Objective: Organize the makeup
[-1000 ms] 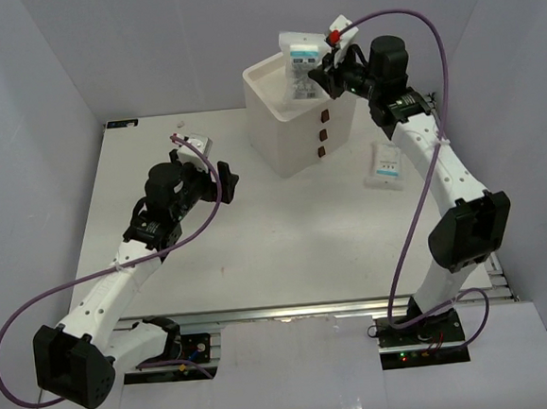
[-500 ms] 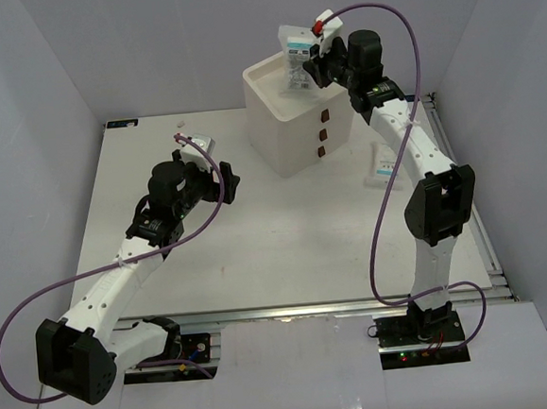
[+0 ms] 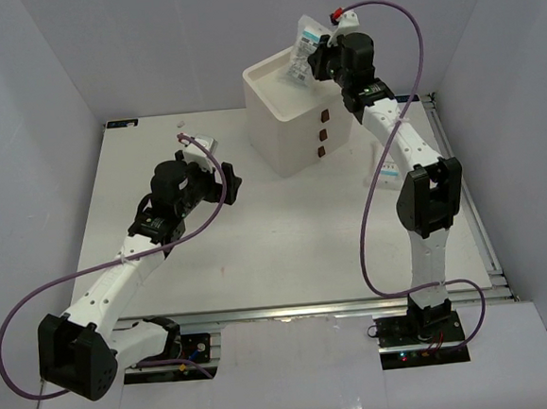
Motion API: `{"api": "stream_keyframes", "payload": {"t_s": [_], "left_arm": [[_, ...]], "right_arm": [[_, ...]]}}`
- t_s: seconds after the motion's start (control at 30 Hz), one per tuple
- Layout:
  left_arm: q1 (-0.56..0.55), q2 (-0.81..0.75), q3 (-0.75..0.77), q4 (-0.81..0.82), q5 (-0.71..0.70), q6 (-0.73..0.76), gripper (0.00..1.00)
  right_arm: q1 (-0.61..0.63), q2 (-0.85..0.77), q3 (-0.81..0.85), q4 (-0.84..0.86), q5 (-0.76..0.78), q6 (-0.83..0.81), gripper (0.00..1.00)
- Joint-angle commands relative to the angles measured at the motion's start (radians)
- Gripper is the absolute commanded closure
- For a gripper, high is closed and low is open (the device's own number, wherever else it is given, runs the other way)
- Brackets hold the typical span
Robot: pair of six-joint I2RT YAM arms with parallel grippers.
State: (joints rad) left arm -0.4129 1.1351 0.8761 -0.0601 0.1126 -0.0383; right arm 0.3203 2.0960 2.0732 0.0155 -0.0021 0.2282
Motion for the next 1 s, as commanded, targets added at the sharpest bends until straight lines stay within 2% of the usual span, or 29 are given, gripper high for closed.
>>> {"api": "stream_keyframes", "payload": {"t_s": [0.0, 0.03, 0.1, 0.17, 0.2, 0.23, 0.37, 0.5, 0.63, 0.8, 0.97], "left_arm": [[0.005, 0.011, 0.020, -0.011, 0.021, 0.000, 0.02], [0.005, 0.013, 0.021, -0.012, 0.018, 0.000, 0.02], [0.005, 0.018, 0.021, -0.015, 0.012, 0.001, 0.02], [0.005, 0.022, 0.021, -0.015, 0.007, 0.003, 0.02], [0.005, 0.023, 0.021, -0.016, 0.005, 0.004, 0.02], [0.005, 0.023, 0.021, -0.018, 0.002, 0.006, 0.02], [0.005, 0.022, 0.021, -0.018, -0.001, 0.006, 0.02], [0.005, 0.015, 0.021, -0.018, 0.003, 0.006, 0.02], [0.005, 0.003, 0.021, -0.017, 0.011, 0.004, 0.02], [0.005, -0.014, 0.020, -0.013, 0.023, -0.002, 0.02], [0.005, -0.019, 0.021, -0.010, 0.046, -0.012, 0.02]], "right_arm": [[-0.015, 0.024, 0.082, 0.067, 0.077, 0.177, 0.86], [-0.018, 0.029, 0.086, 0.069, 0.084, 0.185, 0.84], [-0.018, 0.034, 0.082, 0.082, 0.114, 0.162, 0.64], [-0.021, 0.034, 0.074, 0.092, 0.163, 0.133, 0.30], [-0.026, 0.032, 0.066, 0.099, 0.152, 0.127, 0.16], [-0.038, 0.025, 0.058, 0.104, 0.135, 0.120, 0.08], [-0.085, -0.024, -0.012, 0.109, 0.043, 0.123, 0.05], [-0.147, -0.112, -0.093, 0.110, -0.220, 0.101, 0.06], [-0.186, -0.237, -0.240, 0.125, -0.446, -0.033, 0.07], [-0.197, -0.526, -0.649, 0.149, -0.348, -0.131, 0.05], [-0.244, -0.712, -1.000, 0.184, -0.218, -0.142, 0.05]]}}
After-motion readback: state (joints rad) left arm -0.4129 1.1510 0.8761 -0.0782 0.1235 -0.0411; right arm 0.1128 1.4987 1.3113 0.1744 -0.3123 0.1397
